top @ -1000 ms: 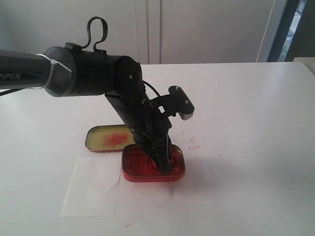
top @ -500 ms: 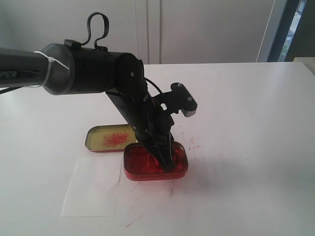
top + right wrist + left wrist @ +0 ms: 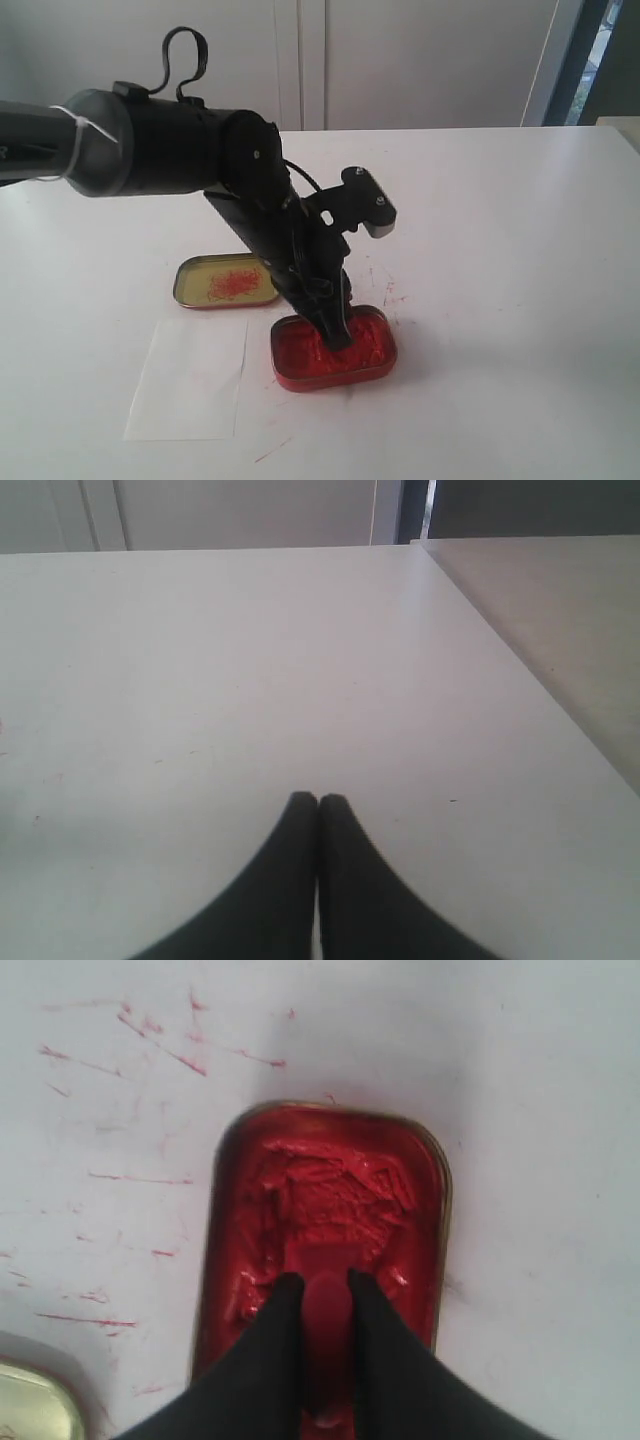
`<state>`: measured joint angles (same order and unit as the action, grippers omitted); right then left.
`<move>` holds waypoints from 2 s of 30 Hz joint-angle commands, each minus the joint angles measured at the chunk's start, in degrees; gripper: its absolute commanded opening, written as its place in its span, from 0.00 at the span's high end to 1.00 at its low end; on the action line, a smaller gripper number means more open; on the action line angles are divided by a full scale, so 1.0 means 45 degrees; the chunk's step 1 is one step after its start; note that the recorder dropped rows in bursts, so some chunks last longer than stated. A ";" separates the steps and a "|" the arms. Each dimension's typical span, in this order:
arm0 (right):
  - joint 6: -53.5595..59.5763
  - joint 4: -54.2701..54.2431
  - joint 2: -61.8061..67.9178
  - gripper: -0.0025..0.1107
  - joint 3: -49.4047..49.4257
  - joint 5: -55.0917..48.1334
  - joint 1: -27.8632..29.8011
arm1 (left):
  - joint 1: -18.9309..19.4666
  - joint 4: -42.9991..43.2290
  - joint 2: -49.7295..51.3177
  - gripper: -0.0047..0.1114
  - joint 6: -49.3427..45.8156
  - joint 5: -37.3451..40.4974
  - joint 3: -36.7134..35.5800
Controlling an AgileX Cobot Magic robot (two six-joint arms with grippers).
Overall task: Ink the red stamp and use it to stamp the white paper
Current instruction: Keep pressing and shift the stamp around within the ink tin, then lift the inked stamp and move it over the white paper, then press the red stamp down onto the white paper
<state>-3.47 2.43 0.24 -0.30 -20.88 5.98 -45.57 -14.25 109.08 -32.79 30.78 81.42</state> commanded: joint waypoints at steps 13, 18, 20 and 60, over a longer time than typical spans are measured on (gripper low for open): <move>0.0237 0.0028 -0.0053 0.98 0.0067 0.0187 -0.0050 | 0.0342 -0.0061 -0.1902 0.96 0.1310 0.0826 -0.1098; 0.0237 0.0028 -0.0053 0.98 0.0067 0.0187 -0.0050 | 0.0714 -0.0012 -0.3076 0.96 0.1730 0.0106 -0.2770; 0.0237 0.0028 -0.0053 0.98 0.0067 0.0187 -0.0050 | 0.0930 0.0017 -0.3526 0.96 0.2032 -0.0340 -0.3420; 0.0237 0.0028 -0.0053 0.98 0.0067 0.0187 -0.0050 | 0.3352 0.2500 -0.4969 0.96 0.7629 -0.3527 -0.7689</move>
<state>-2.83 2.43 0.24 -0.30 -20.88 5.98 -30.72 -2.12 87.49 1.04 16.38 48.02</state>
